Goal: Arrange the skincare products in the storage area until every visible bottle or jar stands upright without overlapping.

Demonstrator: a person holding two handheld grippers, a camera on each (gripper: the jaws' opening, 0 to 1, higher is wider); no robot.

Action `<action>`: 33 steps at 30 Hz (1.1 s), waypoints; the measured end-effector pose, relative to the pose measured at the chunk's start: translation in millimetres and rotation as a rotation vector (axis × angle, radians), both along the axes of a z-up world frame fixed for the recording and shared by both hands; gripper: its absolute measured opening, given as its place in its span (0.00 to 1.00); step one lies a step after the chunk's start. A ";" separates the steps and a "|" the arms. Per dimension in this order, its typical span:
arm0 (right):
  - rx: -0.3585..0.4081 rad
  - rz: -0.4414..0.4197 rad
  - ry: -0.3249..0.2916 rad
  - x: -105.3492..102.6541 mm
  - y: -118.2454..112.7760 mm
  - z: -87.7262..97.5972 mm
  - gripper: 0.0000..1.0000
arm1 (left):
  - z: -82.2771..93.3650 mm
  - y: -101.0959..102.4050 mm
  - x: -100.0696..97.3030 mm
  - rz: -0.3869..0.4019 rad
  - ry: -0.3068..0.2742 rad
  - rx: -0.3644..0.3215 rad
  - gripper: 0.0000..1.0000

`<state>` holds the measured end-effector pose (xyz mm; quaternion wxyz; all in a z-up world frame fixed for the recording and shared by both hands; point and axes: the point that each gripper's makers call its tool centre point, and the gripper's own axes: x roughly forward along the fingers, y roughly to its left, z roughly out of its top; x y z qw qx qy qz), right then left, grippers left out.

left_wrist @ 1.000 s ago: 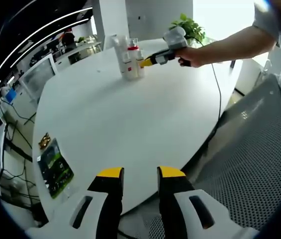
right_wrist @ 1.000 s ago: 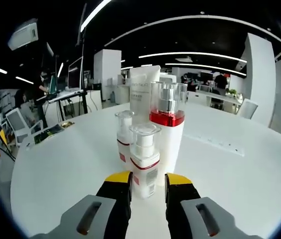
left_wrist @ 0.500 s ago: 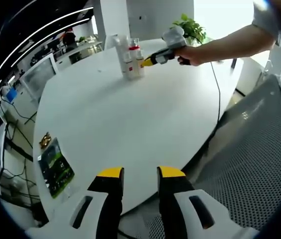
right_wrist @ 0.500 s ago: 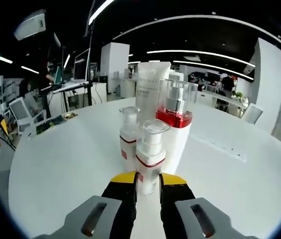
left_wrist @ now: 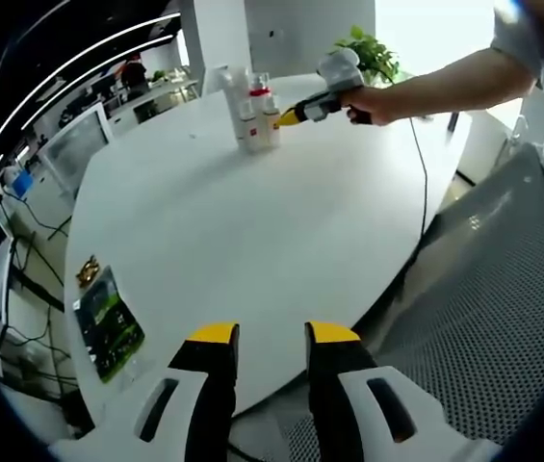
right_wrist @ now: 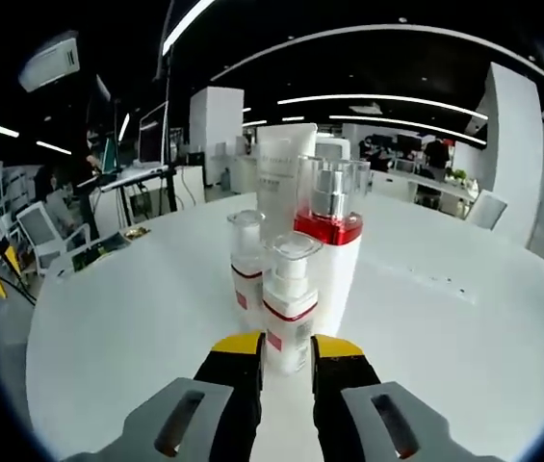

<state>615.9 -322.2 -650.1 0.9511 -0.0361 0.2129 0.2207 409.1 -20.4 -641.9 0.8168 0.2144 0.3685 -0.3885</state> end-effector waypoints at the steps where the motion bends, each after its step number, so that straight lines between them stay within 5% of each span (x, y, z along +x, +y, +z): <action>1: 0.036 -0.015 0.018 -6.8 2.2 1.8 0.16 | -0.3 0.3 -0.3 0.000 0.002 0.002 0.23; 6: 0.167 -0.042 0.106 -36.3 14.3 2.0 0.18 | -2.8 5.9 2.1 0.021 0.005 0.020 0.24; 9: 0.283 -0.044 0.095 -54.4 29.5 16.3 0.24 | -2.9 7.0 2.6 0.021 -0.002 0.025 0.25; 12: 0.406 0.028 0.016 -72.5 54.7 44.2 0.34 | -3.2 7.6 3.2 0.027 -0.002 0.027 0.28; 16: 0.370 0.122 0.000 -101.5 78.1 66.8 0.28 | 2.8 6.1 6.0 0.043 -0.016 -0.006 0.30; 22: 0.506 0.151 -0.098 -113.6 102.6 128.8 0.37 | 2.5 7.7 7.3 0.055 -0.023 -0.003 0.31; 27: 0.524 0.228 -0.187 -140.4 128.9 168.5 0.27 | 13.3 3.7 9.9 0.054 -0.063 -0.039 0.32; 30: 0.532 0.224 -0.188 -155.4 132.5 178.7 0.39 | 32.6 -5.9 17.3 0.033 -0.126 -0.113 0.25; 33: 0.416 0.273 -0.217 -176.5 137.4 182.0 0.45 | 54.5 0.7 32.2 0.114 -0.179 -0.197 0.28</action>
